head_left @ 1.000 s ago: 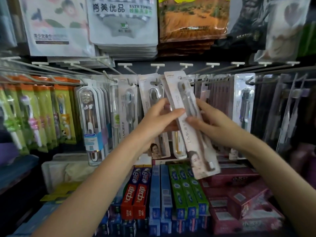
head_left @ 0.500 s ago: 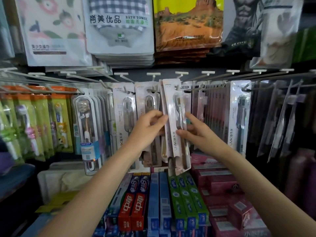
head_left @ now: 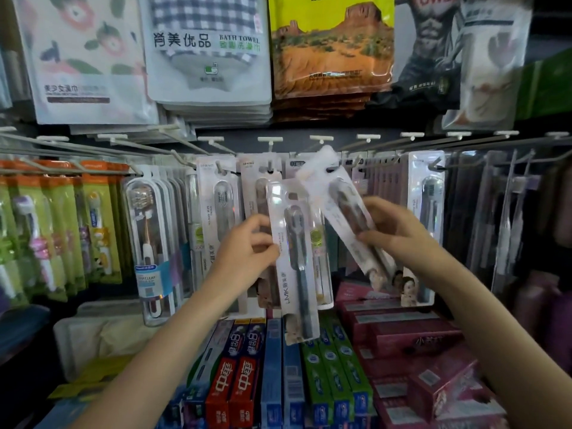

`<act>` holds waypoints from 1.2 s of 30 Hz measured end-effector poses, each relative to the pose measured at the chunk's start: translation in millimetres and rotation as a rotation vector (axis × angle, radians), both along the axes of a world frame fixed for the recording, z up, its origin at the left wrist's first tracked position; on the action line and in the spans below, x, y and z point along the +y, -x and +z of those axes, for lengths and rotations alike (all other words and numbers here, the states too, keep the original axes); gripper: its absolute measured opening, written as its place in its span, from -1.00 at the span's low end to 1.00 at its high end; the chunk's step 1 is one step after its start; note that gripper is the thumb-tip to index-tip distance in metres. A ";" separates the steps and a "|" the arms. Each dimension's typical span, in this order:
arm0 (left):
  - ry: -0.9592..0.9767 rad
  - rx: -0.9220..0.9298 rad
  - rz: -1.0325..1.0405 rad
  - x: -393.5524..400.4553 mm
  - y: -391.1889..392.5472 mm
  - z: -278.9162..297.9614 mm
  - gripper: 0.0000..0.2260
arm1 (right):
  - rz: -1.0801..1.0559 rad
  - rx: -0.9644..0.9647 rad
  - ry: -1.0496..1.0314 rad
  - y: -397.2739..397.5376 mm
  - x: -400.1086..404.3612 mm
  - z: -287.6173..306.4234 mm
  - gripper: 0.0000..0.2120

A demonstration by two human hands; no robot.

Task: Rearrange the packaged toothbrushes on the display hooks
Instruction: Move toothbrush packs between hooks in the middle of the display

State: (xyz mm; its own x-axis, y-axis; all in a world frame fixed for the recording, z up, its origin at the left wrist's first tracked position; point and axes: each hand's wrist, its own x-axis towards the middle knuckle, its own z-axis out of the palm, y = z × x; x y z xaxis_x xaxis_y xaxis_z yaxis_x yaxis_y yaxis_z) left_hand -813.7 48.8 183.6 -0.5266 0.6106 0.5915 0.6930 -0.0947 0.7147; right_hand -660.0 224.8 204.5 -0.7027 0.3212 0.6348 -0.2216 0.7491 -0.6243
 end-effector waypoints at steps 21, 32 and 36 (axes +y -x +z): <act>-0.037 -0.230 -0.149 71.4 -27.2 17.2 -0.78 | -0.367 0.115 0.041 15.9 13.7 -24.5 -0.60; 0.037 0.138 0.053 96.9 -28.0 35.0 -0.62 | -0.394 0.144 -0.149 -4.8 7.6 -20.1 -0.64; 0.107 0.303 0.128 72.7 -20.9 24.5 -0.59 | -0.342 0.176 -0.181 1.8 -2.3 -22.0 -0.74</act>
State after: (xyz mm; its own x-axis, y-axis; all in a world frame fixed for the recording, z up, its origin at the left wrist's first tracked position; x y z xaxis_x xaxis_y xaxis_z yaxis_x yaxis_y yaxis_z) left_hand -792.8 121.5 208.2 -0.4126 0.6180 0.6692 0.8769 0.0705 0.4755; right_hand -661.8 222.4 182.6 -0.4510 0.3892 0.8032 -0.0323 0.8922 -0.4505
